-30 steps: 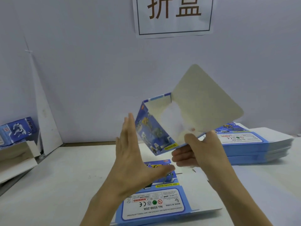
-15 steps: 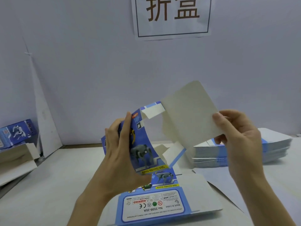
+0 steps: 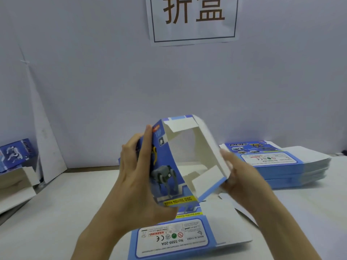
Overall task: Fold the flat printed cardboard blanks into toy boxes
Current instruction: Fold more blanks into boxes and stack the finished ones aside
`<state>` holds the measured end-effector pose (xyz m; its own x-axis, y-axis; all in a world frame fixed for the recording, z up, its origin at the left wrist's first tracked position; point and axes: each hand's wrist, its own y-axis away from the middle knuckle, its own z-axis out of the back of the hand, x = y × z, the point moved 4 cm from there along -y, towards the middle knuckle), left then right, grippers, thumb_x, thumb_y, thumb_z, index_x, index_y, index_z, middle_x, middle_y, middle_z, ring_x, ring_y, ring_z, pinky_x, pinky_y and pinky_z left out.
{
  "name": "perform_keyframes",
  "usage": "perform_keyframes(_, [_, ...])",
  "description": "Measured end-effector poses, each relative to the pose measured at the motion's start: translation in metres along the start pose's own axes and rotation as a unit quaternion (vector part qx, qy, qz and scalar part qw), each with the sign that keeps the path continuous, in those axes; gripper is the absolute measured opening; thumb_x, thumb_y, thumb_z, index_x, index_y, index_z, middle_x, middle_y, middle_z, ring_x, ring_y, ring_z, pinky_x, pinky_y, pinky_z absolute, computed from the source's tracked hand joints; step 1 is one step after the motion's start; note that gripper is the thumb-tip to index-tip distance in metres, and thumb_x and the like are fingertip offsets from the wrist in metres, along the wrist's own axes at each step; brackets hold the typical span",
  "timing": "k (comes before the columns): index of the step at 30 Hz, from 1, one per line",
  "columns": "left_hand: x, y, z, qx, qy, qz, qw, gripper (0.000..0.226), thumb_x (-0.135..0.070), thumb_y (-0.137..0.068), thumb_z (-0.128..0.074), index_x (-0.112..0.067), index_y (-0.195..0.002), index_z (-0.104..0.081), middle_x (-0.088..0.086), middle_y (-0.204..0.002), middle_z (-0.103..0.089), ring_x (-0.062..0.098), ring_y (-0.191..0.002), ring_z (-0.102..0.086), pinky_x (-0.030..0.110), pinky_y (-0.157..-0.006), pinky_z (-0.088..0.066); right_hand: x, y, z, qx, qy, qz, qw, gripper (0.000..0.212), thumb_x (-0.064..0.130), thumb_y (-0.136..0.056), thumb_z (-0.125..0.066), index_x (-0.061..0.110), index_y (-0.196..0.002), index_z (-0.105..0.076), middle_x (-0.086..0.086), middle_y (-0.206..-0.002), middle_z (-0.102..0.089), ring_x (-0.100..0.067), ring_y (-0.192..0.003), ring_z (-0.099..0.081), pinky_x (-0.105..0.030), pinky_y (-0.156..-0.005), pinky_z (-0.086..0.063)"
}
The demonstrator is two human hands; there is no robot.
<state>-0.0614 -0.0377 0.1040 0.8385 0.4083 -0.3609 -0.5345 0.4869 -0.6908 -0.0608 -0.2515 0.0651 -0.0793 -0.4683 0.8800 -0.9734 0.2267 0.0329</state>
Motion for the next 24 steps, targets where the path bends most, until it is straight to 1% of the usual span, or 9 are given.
perform_keyframes(4, [0.016, 0.002, 0.002, -0.029, -0.033, 0.005, 0.999, 0.136, -0.072, -0.048, -0.075, -0.042, -0.15, 0.009, -0.021, -0.141, -0.013, 0.014, -0.136, -0.027, 0.001, -0.091, -0.039, 0.041, 0.016, 0.007, -0.03, 0.066, 0.229, 0.971, 0.033, 0.034, -0.069, -0.072, 0.021, -0.098, -0.067, -0.001, -0.088, -0.073, -0.014, -0.075, -0.07, -0.031, -0.054, -0.057])
perform_keyframes(6, [0.015, 0.003, 0.003, -0.024, -0.038, 0.018, 0.999, 0.135, -0.073, -0.046, -0.072, -0.046, -0.149, 0.011, -0.021, -0.138, -0.016, 0.013, -0.133, -0.029, 0.011, -0.094, -0.041, 0.046, 0.023, 0.007, -0.06, 0.135, 0.302, 0.942, 0.023, 0.025, -0.079, -0.07, 0.031, -0.101, -0.069, 0.011, -0.086, -0.073, -0.009, -0.076, -0.069, -0.028, -0.053, -0.057])
perform_keyframes(8, [0.014, 0.005, 0.003, -0.018, -0.05, 0.027, 0.998, 0.134, -0.075, -0.044, -0.069, -0.049, -0.147, 0.013, -0.022, -0.136, -0.015, 0.012, -0.132, -0.029, 0.017, -0.098, -0.036, 0.049, 0.029, 0.004, -0.09, 0.168, 0.372, 0.908, 0.032, 0.015, -0.087, -0.066, 0.041, -0.107, -0.066, 0.022, -0.086, -0.071, -0.001, -0.076, -0.067, -0.021, -0.056, -0.057])
perform_keyframes(11, [0.014, 0.005, 0.001, -0.004, -0.069, 0.043, 0.997, 0.134, -0.075, -0.043, -0.068, -0.051, -0.146, 0.014, -0.024, -0.136, -0.014, 0.014, -0.132, -0.029, 0.012, -0.094, -0.029, 0.047, 0.034, 0.0, -0.118, 0.23, 0.471, 0.843, 0.037, 0.01, -0.092, -0.061, 0.039, -0.113, -0.065, 0.018, -0.084, -0.072, 0.001, -0.069, -0.057, -0.012, -0.062, -0.049])
perform_keyframes(13, [0.012, 0.005, -0.003, -0.001, -0.093, 0.04, 0.995, 0.133, -0.074, -0.044, -0.067, -0.047, -0.148, 0.012, -0.022, -0.138, -0.015, 0.009, -0.133, -0.027, 0.018, -0.099, -0.026, 0.044, 0.039, -0.004, -0.151, 0.317, 0.514, 0.783, 0.032, 0.011, -0.094, -0.057, 0.031, -0.117, -0.064, 0.014, -0.073, -0.068, -0.011, -0.062, -0.046, -0.014, -0.057, -0.04])
perform_keyframes(14, [0.011, 0.005, -0.004, -0.001, -0.106, 0.036, 0.994, 0.133, -0.075, -0.045, -0.066, -0.044, -0.149, 0.01, -0.019, -0.14, -0.016, 0.008, -0.132, -0.026, 0.023, -0.102, -0.026, 0.044, 0.04, -0.005, -0.158, 0.324, 0.519, 0.775, 0.03, 0.013, -0.095, -0.056, 0.031, -0.118, -0.064, 0.013, -0.072, -0.067, -0.014, -0.062, -0.046, -0.017, -0.057, -0.039])
perform_keyframes(16, [0.01, 0.004, -0.004, -0.004, -0.14, 0.029, 0.99, 0.13, -0.077, -0.047, -0.064, -0.04, -0.151, 0.005, -0.013, -0.144, -0.017, 0.011, -0.131, -0.026, 0.032, -0.104, -0.029, 0.046, 0.039, -0.007, -0.111, 0.252, 0.486, 0.829, 0.024, 0.024, -0.094, -0.058, 0.036, -0.112, -0.069, 0.017, -0.081, -0.071, -0.007, -0.066, -0.054, -0.016, -0.06, -0.043])
perform_keyframes(19, [0.01, 0.003, -0.004, 0.001, -0.173, 0.017, 0.985, 0.125, -0.079, -0.051, -0.062, -0.039, -0.151, 0.001, -0.002, -0.146, -0.021, 0.021, -0.134, -0.024, 0.041, -0.107, -0.035, 0.045, 0.031, -0.012, 0.011, 0.074, 0.328, 0.942, 0.028, 0.045, -0.084, -0.053, 0.035, -0.092, -0.078, 0.01, -0.091, -0.075, -0.005, -0.072, -0.066, -0.017, -0.058, -0.051])
perform_keyframes(24, [0.005, 0.0, -0.002, -0.022, -0.188, 0.0, 0.982, 0.12, -0.078, -0.055, -0.06, -0.029, -0.152, -0.01, 0.004, -0.144, -0.026, 0.022, -0.133, -0.023, 0.062, -0.102, -0.038, 0.033, 0.025, -0.014, 0.055, 0.093, 0.179, 0.978, 0.029, 0.056, -0.065, -0.059, 0.037, -0.077, -0.077, 0.011, -0.072, -0.07, 0.0, -0.061, -0.062, -0.023, -0.055, -0.049])
